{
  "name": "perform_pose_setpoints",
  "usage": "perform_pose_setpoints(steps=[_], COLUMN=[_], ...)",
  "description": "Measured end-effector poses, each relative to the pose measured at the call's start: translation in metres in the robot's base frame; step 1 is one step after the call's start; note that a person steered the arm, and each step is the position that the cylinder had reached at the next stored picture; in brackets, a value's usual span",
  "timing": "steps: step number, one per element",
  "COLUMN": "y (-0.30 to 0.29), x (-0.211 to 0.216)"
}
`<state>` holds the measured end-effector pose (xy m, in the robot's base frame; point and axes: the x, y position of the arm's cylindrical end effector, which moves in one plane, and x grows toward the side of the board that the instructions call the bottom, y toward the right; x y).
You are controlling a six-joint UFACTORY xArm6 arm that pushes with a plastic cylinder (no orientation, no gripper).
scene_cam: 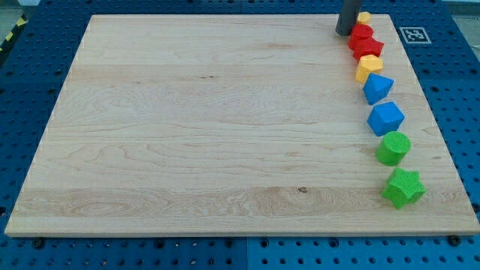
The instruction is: Slightly move the red circle and heart to the right
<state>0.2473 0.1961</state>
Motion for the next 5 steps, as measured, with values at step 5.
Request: perform_pose_setpoints(steps=[5], y=[0.006], x=[0.001])
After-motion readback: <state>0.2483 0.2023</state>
